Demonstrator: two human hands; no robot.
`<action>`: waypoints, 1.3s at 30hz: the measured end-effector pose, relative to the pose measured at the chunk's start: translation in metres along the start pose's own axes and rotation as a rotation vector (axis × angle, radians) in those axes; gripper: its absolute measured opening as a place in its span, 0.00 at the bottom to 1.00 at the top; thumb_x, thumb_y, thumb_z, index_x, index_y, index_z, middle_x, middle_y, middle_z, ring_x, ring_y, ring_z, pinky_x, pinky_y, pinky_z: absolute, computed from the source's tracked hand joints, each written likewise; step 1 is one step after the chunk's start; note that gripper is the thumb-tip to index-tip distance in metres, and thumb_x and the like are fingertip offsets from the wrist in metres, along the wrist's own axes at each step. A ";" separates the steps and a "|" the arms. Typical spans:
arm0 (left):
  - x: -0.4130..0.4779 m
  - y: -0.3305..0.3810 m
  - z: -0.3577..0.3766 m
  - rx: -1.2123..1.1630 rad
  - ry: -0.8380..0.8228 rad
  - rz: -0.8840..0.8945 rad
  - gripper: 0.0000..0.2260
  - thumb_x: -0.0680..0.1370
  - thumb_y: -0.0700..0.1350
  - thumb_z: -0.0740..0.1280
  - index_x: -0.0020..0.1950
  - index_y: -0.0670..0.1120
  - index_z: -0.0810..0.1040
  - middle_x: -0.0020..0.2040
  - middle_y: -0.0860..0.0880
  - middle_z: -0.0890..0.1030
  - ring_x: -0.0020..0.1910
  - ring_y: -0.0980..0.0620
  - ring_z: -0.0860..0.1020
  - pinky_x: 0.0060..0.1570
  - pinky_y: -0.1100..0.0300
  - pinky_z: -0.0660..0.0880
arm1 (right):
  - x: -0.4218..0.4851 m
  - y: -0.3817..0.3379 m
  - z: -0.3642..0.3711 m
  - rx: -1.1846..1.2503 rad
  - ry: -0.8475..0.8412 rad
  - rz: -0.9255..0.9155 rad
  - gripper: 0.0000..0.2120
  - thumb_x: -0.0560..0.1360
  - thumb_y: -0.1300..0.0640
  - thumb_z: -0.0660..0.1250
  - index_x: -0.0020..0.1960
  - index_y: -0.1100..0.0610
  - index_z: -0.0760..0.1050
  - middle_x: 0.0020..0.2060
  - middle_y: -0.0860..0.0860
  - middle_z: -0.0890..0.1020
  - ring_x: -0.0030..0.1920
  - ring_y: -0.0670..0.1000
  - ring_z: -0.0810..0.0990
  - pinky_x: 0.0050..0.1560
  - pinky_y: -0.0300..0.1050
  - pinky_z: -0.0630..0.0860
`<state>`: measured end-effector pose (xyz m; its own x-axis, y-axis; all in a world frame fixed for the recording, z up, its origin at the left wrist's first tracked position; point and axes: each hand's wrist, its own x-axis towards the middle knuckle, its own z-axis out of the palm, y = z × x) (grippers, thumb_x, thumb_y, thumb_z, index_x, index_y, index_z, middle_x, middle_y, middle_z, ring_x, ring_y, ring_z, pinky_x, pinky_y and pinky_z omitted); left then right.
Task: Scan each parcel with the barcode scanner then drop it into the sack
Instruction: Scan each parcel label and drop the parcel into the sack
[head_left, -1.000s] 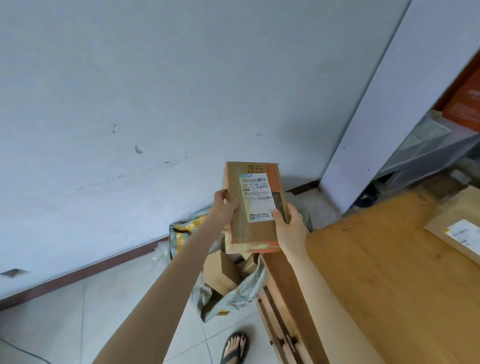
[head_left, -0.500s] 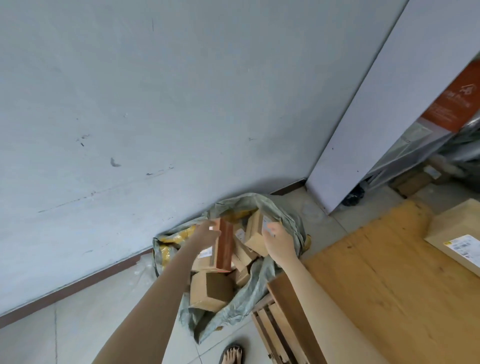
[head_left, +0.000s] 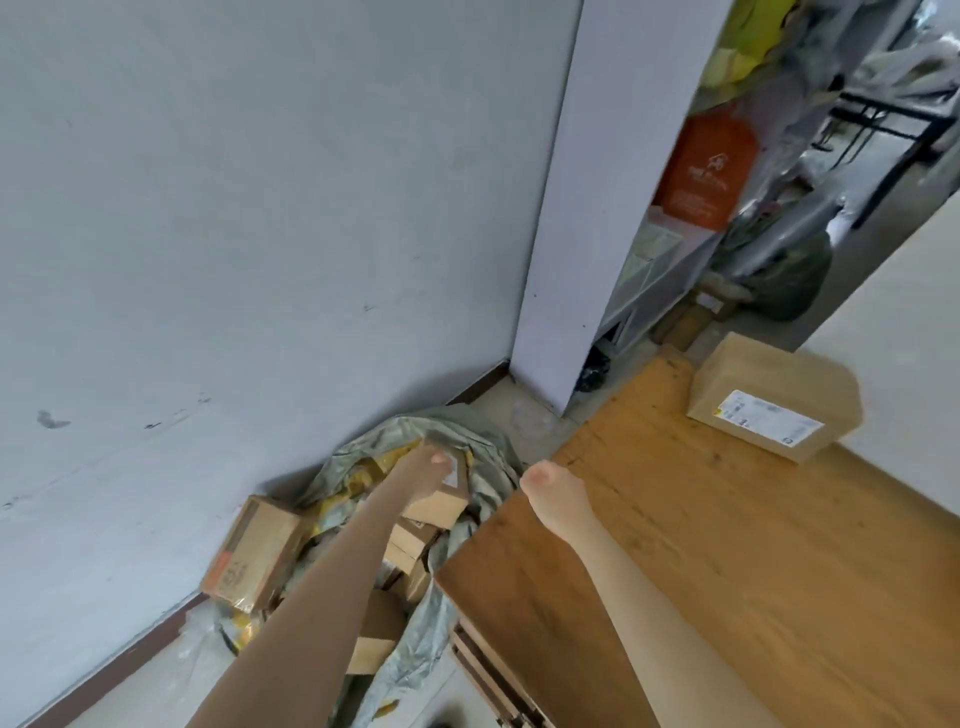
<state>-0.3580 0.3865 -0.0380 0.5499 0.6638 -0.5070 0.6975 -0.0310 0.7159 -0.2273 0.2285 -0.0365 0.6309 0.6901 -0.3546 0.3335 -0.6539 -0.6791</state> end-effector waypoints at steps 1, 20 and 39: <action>-0.001 0.015 0.015 0.020 -0.019 0.025 0.06 0.80 0.39 0.62 0.54 0.44 0.78 0.53 0.41 0.78 0.50 0.46 0.75 0.58 0.52 0.75 | -0.005 0.011 -0.014 0.016 0.023 0.017 0.08 0.79 0.53 0.57 0.48 0.51 0.74 0.38 0.46 0.77 0.42 0.49 0.76 0.37 0.41 0.70; -0.082 0.263 0.396 0.466 -0.471 0.496 0.18 0.82 0.46 0.61 0.71 0.43 0.69 0.71 0.45 0.72 0.67 0.47 0.71 0.62 0.57 0.70 | -0.144 0.310 -0.305 0.119 0.480 0.394 0.14 0.80 0.52 0.59 0.62 0.56 0.73 0.57 0.52 0.79 0.47 0.48 0.73 0.47 0.40 0.69; -0.118 0.351 0.637 0.199 -0.520 0.454 0.28 0.77 0.48 0.65 0.74 0.44 0.60 0.53 0.57 0.76 0.47 0.60 0.75 0.43 0.66 0.71 | -0.192 0.489 -0.427 0.283 0.882 0.648 0.32 0.79 0.48 0.60 0.77 0.58 0.54 0.72 0.59 0.63 0.66 0.60 0.71 0.61 0.53 0.71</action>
<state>0.1144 -0.1786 -0.0327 0.9186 0.1123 -0.3789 0.3916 -0.3880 0.8344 0.1135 -0.3568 -0.0263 0.9385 -0.2873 -0.1915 -0.3365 -0.6375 -0.6931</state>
